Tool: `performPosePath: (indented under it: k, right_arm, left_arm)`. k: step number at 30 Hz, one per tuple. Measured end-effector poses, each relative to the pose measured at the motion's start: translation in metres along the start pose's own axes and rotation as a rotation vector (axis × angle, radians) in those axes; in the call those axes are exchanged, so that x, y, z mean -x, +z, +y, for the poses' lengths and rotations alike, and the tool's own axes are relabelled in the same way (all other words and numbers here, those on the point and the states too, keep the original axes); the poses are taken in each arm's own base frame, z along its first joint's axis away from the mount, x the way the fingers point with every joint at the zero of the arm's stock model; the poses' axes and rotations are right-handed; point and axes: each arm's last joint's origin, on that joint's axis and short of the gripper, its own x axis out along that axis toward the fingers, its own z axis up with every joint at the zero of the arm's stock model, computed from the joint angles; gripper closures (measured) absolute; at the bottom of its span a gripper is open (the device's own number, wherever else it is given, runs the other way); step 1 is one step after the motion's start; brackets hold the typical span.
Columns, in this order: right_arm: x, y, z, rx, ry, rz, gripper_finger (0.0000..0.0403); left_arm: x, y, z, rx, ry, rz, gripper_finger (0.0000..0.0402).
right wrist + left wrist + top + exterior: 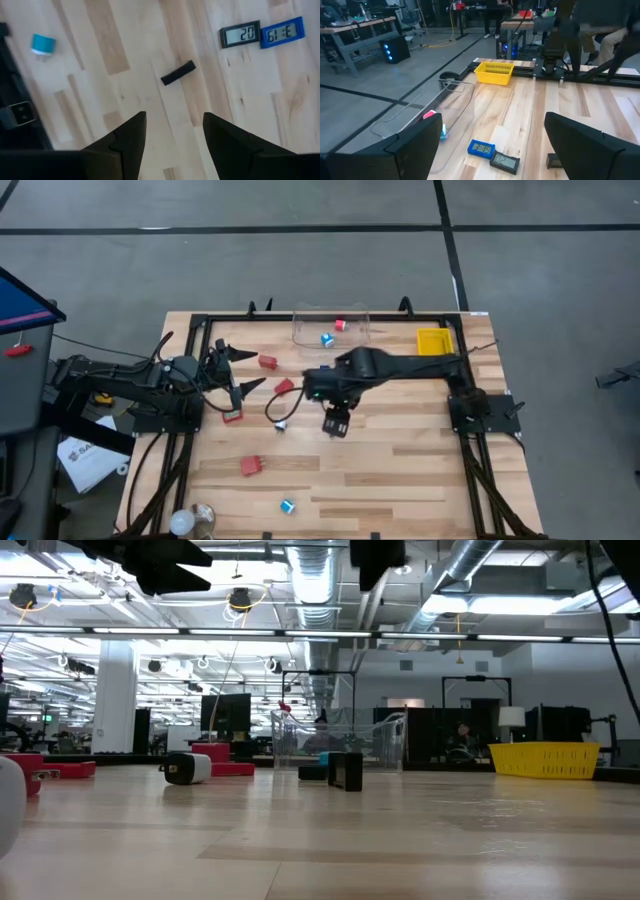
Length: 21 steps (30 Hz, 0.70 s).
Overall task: Pick & Place Office items
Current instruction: Put the white charger adapter into the transparent bin
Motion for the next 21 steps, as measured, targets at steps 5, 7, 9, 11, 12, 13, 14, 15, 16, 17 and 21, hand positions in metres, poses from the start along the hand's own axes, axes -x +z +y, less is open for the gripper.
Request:
performPosePath:
  k: [5, 7, 9, 11, 12, 13, 14, 15, 16, 17, 21]
  right_arm:
    - [-0.043, 0.015, 0.001, 0.032, -0.035, 0.089, 0.0214]
    - [-0.053, 0.016, 0.002, 0.046, -0.038, 0.115, 0.0214]
    - [-0.055, 0.015, 0.007, 0.061, -0.034, 0.114, 0.0214]
    - [-0.056, 0.013, 0.017, 0.084, -0.021, 0.101, 0.0214]
    - [-0.056, 0.011, 0.025, 0.100, -0.009, 0.086, 0.0214]
    - [-0.056, 0.009, 0.035, 0.113, 0.012, 0.069, 0.0214]
    - [-0.056, 0.006, 0.046, 0.130, 0.040, 0.053, 0.0214]
    - [-0.056, 0.003, 0.057, 0.148, 0.062, 0.036, 0.0214]
    - [-0.056, -0.001, 0.068, 0.164, 0.081, 0.016, 0.0214]
    - [-0.056, -0.005, 0.079, 0.177, 0.099, -0.001, 0.0214]
    - [-0.054, -0.020, 0.115, 0.201, 0.158, -0.055, 0.0214]
  left_arm:
    - [0.000, 0.000, 0.000, -0.013, 0.001, 0.001, 0.0052]
    - [0.000, -0.001, 0.000, -0.022, 0.001, 0.005, 0.0052]
    - [0.000, -0.002, 0.000, -0.030, 0.001, 0.017, 0.0052]
    - [0.001, -0.004, 0.001, -0.041, 0.013, 0.036, 0.0052]
    - [0.001, -0.005, 0.001, -0.046, 0.024, 0.043, 0.0052]
    - [0.001, -0.006, 0.001, -0.052, 0.034, 0.052, 0.0052]
    - [0.001, -0.006, 0.002, -0.053, 0.041, 0.055, 0.0052]
    - [0.001, -0.006, 0.002, -0.054, 0.044, 0.055, 0.0052]
    - [0.001, -0.006, 0.002, -0.057, 0.045, 0.055, 0.0052]
    - [0.001, -0.006, 0.002, -0.058, 0.045, 0.054, 0.0052]
    - [0.001, -0.006, 0.002, -0.054, 0.043, 0.054, 0.0052]
